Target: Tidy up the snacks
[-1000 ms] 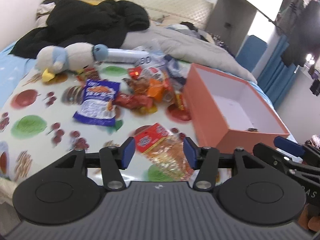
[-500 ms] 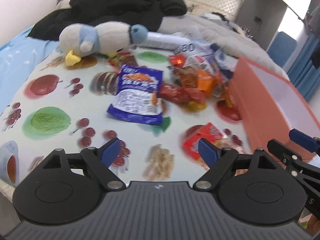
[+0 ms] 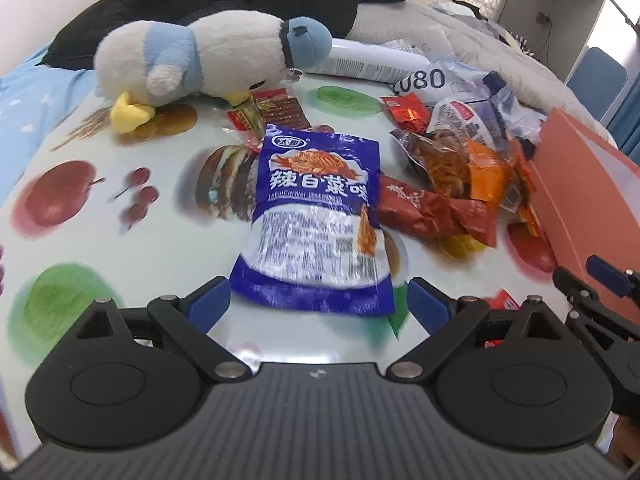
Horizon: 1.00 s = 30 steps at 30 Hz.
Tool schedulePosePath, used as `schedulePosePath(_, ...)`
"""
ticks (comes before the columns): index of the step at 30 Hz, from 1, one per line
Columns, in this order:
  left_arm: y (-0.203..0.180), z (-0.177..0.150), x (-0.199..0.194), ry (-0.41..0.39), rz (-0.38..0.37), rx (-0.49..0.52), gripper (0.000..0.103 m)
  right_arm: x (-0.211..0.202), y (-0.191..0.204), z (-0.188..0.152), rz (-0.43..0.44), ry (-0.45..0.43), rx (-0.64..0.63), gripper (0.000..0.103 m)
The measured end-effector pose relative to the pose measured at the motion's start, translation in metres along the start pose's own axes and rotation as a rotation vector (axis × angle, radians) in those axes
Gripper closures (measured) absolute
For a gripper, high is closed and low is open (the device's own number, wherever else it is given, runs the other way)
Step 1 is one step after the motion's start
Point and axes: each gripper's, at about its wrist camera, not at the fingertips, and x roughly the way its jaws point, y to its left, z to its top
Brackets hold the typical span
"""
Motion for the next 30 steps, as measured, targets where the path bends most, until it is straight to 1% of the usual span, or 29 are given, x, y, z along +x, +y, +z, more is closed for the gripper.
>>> schedulePosePath(2, -0.001, 0.006, 0.013, 0.004, 0.005, 0.011, 0.006, 0.018, 0.003, 0.002, -0.044, 0.016, -0.020, 0.069)
schedulePosePath(3, -0.001, 0.009, 0.018, 0.004, 0.010, 0.019, 0.006, 0.025, 0.002, 0.004, -0.051, 0.026, -0.013, 0.074)
schedulePosePath(7, -0.002, 0.017, 0.038, 0.008, 0.042, 0.045, 0.006, 0.045, -0.002, 0.015, -0.047, 0.023, 0.022, 0.074)
schedulePosePath(9, 0.000, 0.021, 0.045, 0.009, 0.041, 0.046, 0.006, 0.051, -0.002, 0.021, -0.035, 0.009, 0.028, 0.074)
schedulePosePath(12, 0.002, 0.026, 0.052, 0.003, 0.037, 0.044, 0.006, 0.061, 0.003, 0.028, -0.054, -0.019, -0.002, 0.074)
schedulePosePath(16, 0.001, 0.030, 0.060, 0.005, 0.029, 0.058, 0.007, 0.081, 0.007, 0.034, -0.071, -0.022, -0.033, 0.074)
schedulePosePath(21, -0.001, 0.030, 0.066, 0.016, 0.009, 0.070, 0.008, 0.097, 0.016, 0.038, -0.145, -0.075, -0.125, 0.073)
schedulePosePath(26, -0.005, 0.031, 0.068, 0.025, 0.030, 0.105, 0.013, 0.113, 0.011, 0.042, -0.118, -0.052, -0.089, 0.074)
schedulePosePath(27, -0.005, 0.030, 0.068, 0.025, 0.034, 0.108, 0.017, 0.115, 0.010, 0.042, -0.110, -0.045, -0.078, 0.075)
schedulePosePath(28, -0.006, 0.030, 0.067, 0.024, 0.040, 0.108, 0.021, 0.116, 0.008, 0.043, -0.097, -0.040, -0.065, 0.084)
schedulePosePath(30, -0.005, 0.031, 0.066, 0.023, 0.050, 0.103, 0.027, 0.117, 0.007, 0.044, -0.101, -0.037, -0.055, 0.095)
